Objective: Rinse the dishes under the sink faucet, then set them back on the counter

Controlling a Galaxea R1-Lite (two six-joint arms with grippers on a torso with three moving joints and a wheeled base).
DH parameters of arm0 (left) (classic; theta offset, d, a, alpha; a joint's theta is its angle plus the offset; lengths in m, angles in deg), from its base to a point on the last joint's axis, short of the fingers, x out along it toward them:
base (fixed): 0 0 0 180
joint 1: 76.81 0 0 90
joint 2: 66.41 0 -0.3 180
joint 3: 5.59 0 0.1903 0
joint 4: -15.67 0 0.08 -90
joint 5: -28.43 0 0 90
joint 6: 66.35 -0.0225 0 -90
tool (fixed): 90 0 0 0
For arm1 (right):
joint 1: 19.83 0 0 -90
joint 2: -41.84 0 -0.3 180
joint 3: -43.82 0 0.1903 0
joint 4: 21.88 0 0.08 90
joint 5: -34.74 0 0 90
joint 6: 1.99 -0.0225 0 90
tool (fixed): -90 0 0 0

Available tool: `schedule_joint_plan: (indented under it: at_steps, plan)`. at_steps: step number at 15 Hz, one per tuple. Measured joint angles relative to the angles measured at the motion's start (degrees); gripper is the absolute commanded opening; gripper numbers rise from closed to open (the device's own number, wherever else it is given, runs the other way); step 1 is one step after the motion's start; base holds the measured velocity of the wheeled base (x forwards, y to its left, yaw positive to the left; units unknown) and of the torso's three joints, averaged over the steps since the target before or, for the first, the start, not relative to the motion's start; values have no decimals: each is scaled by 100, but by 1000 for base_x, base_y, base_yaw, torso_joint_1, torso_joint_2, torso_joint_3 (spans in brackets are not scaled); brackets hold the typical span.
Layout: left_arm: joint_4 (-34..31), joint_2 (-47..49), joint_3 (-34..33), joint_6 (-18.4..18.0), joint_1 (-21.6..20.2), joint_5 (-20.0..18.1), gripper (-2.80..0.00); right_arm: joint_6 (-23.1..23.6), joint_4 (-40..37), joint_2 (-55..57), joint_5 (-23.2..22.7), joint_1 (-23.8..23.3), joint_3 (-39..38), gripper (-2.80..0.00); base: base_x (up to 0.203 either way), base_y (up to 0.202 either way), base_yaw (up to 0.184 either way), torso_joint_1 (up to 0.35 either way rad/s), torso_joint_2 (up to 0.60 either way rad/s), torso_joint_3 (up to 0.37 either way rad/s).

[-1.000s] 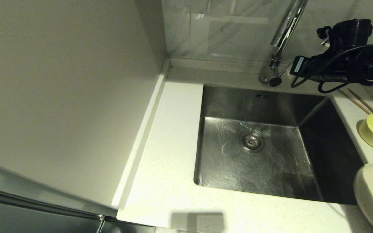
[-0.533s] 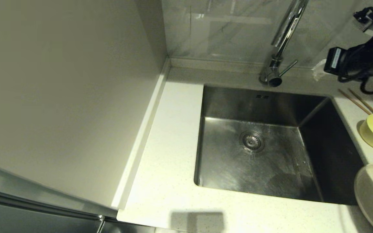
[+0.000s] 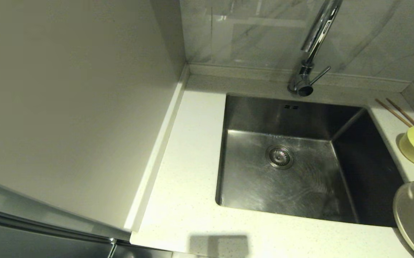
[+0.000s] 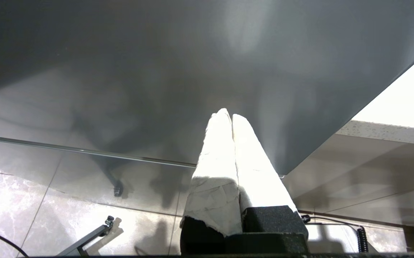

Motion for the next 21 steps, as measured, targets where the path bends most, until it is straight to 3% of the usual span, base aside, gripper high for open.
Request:
schedule_joint_plan:
  at_steps: [4, 12, 15, 17, 21]
  plan:
    - [-2, 0, 0, 1, 0, -1, -280, -224, 636, -1819, 124, -30, -1562, -280, 0, 0, 0, 0, 0, 0]
    - [-2, 0, 0, 1, 0, 2, -280, -436, 835, -4894, 152, 327, -4005, -280, 0, 0, 0, 0, 0, 0]
    - [1, 0, 0, 0, 0, -1, -280, -445, 1709, -5397, 158, 367, -4853, -280, 0, 0, 0, 0, 0, 0]
    - [-2, 0, 0, 0, 0, 0, -280, -501, 2388, -5562, 225, 509, -5239, -280, 0, 0, 0, 0, 0, 0]
    - [0, 0, 0, 0, 0, 0, -280, -696, 1748, -6073, 336, 790, -5377, -280, 0, 0, 0, 0, 0, 0]
